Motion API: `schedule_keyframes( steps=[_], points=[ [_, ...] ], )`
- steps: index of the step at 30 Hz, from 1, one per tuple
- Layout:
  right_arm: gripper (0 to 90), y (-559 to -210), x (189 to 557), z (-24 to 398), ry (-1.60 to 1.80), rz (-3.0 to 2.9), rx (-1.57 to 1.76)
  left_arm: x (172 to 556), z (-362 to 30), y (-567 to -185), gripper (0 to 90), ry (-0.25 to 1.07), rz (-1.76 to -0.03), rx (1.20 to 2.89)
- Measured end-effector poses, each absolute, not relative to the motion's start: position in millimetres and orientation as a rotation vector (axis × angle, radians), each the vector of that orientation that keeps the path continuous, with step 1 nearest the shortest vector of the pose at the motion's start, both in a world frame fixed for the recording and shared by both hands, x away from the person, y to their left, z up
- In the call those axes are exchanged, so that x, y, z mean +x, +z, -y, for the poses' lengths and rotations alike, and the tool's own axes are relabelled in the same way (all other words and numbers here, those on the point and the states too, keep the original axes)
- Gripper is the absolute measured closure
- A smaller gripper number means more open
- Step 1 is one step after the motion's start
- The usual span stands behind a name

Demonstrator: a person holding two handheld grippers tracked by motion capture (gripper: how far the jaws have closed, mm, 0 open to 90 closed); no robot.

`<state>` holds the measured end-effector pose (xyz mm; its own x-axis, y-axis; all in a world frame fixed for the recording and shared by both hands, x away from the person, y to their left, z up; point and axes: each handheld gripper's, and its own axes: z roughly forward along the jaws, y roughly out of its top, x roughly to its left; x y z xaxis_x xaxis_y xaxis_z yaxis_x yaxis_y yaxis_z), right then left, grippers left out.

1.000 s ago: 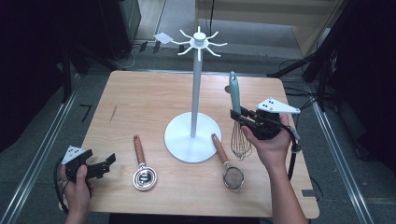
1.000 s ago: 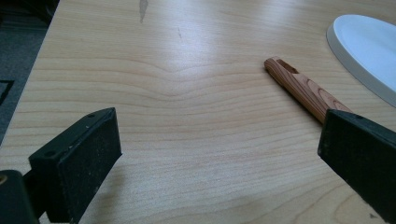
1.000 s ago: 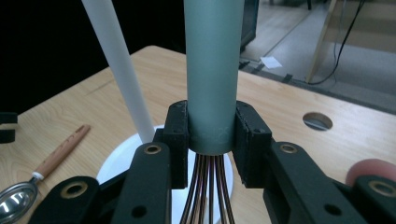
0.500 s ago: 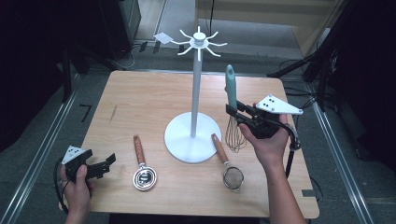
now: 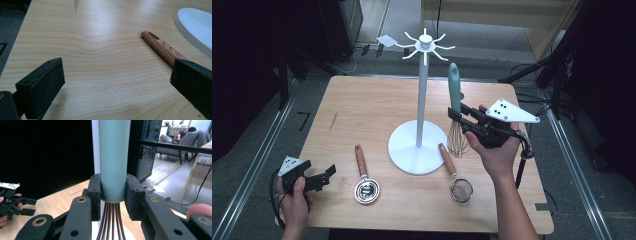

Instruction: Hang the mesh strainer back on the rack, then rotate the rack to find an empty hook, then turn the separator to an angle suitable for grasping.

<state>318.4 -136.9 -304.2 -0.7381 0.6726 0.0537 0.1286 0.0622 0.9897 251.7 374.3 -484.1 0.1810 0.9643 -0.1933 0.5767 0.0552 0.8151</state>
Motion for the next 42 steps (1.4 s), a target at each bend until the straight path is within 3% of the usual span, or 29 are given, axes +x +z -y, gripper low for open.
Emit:
schedule_keyframes(
  steps=[13, 42],
  points=[
    [70.8, -289, 320, 135, 1.860, -1.907, 0.722, 252, -374, -484, 0.0, 0.584, -1.494, 1.622],
    [70.3, -290, 336, 124, 1.960, -2.009, 0.711, 252, -374, -484, 0.0, 0.587, -1.493, 1.623]
  ],
)
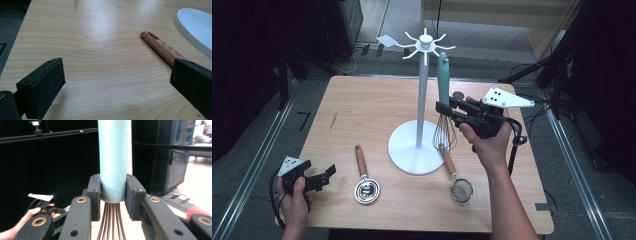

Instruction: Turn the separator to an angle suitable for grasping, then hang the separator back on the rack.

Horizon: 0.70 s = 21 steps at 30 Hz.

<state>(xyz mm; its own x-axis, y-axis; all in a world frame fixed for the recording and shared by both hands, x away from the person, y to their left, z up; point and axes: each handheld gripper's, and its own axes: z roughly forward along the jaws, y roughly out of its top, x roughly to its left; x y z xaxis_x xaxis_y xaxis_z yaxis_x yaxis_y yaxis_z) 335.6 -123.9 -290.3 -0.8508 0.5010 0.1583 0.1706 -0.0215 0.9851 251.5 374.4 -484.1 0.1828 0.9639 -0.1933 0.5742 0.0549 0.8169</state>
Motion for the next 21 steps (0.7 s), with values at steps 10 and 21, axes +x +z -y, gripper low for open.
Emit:
schedule_keyframes(
  steps=[10, 21],
  points=[
    [74.6, -291, 326, 129, 1.873, -1.882, 0.753, 252, -374, -484, 0.0, 0.589, -1.494, 1.624],
    [90.0, -280, 319, 119, 1.729, -1.686, 0.768, 252, -374, -484, 0.0, 0.590, -1.495, 1.623]
  ],
)
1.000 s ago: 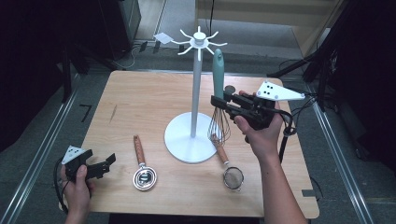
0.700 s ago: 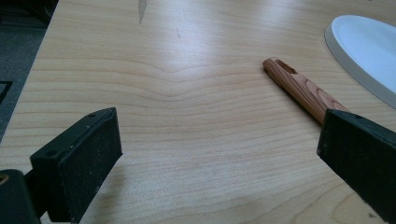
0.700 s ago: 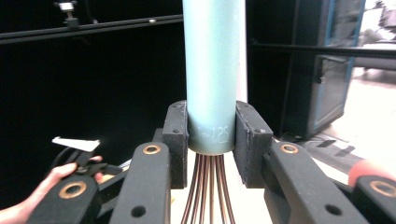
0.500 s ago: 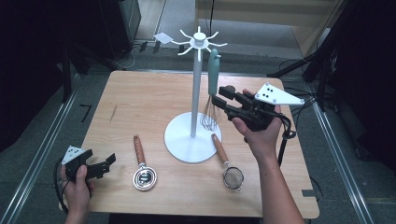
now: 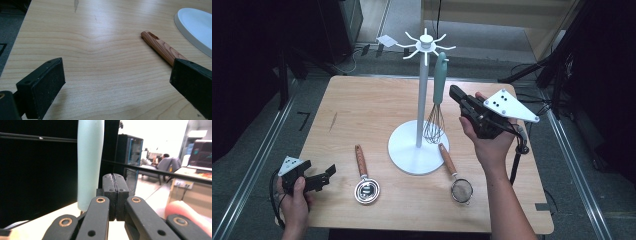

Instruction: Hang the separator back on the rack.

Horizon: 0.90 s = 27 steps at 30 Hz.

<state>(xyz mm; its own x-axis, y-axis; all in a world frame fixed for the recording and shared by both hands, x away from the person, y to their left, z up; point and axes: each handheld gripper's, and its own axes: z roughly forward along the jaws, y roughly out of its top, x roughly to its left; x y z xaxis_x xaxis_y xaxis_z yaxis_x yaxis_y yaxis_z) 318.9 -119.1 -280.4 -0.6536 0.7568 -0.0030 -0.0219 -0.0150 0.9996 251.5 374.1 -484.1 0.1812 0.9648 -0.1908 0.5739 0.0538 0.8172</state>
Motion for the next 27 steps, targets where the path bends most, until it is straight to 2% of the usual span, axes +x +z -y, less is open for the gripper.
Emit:
schedule_keyframes(
  steps=[27],
  points=[
    [90.0, -252, 324, 94, 1.741, -1.512, 0.763, 252, -374, -484, 0.0, 0.588, -1.494, 1.624]
  ],
)
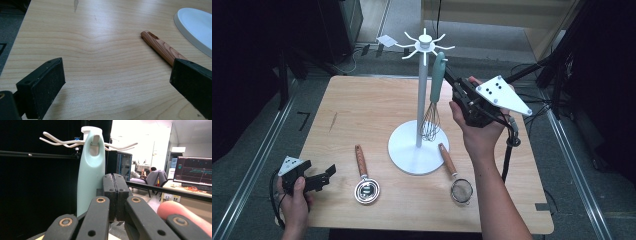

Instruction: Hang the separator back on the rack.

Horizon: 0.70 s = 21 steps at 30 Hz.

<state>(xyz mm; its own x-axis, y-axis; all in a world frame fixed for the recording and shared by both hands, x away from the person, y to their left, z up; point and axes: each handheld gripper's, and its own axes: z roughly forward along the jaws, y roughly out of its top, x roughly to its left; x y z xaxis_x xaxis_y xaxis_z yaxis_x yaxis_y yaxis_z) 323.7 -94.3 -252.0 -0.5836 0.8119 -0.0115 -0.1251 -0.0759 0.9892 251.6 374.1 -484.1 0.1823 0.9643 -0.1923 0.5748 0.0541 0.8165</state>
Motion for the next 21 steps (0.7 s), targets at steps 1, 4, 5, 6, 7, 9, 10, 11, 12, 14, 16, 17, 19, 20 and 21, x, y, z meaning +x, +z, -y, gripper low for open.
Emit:
schedule_keyframes(
  steps=[1, 4, 5, 6, 7, 9, 10, 11, 12, 14, 16, 17, 19, 20, 21],
  points=[
    [90.0, -252.2, 323.6, 94.1, 1.747, -1.514, 0.763, 251.6, -374.2, -484.1, 0.0, 0.587, -1.494, 1.624],
    [90.0, -252.5, 323.7, 93.5, 1.754, -1.522, 0.755, 251.8, -374.3, -484.0, 0.0, 0.584, -1.495, 1.626],
    [90.0, -252.5, 323.7, 93.5, 1.754, -1.522, 0.755, 251.8, -374.3, -484.1, 0.0, 0.582, -1.496, 1.625],
    [90.0, -252.5, 323.4, 92.9, 1.757, -1.524, 0.751, 251.7, -374.2, -484.1, 0.0, 0.585, -1.495, 1.626],
    [90.0, -252.5, 323.3, 92.6, 1.760, -1.527, 0.747, 251.7, -374.2, -484.1, 0.0, 0.585, -1.495, 1.626],
    [90.0, -252.5, 323.0, 92.2, 1.761, -1.529, 0.746, 251.7, -374.2, -484.1, 0.0, 0.586, -1.495, 1.625],
    [90.0, -252.4, 322.8, 91.9, 1.762, -1.530, 0.744, 251.7, -374.3, -484.1, 0.0, 0.585, -1.495, 1.625],
    [90.0, -252.2, 322.8, 91.6, 1.763, -1.531, 0.742, 251.7, -374.3, -484.0, 0.0, 0.585, -1.495, 1.626],
    [90.0, -252.0, 322.2, 91.3, 1.763, -1.534, 0.743, 251.7, -374.2, -484.1, 0.0, 0.586, -1.494, 1.625],
    [90.0, -251.4, 320.8, 90.5, 1.765, -1.535, 0.736, 251.7, -374.3, -484.1, 0.0, 0.584, -1.494, 1.625],
    [90.0, -251.3, 320.4, 90.1, 1.765, -1.536, 0.733, 251.7, -374.3, -484.1, 0.0, 0.585, -1.494, 1.626],
    [90.0, -251.2, 320.1, 89.6, 1.765, -1.536, 0.730, 251.7, -374.3, -484.0, 0.0, 0.584, -1.494, 1.626],
    [90.0, -251.3, 319.2, 88.7, 1.765, -1.536, 0.726, 251.7, -374.3, -484.0, 0.0, 0.584, -1.495, 1.626],
    [90.0, -251.2, 318.6, 88.3, 1.766, -1.539, 0.724, 251.7, -374.3, -484.1, 0.0, 0.584, -1.494, 1.625],
    [90.0, -251.2, 318.1, 87.7, 1.768, -1.539, 0.724, 251.7, -374.3, -484.1, 0.0, 0.585, -1.494, 1.625]
  ],
)
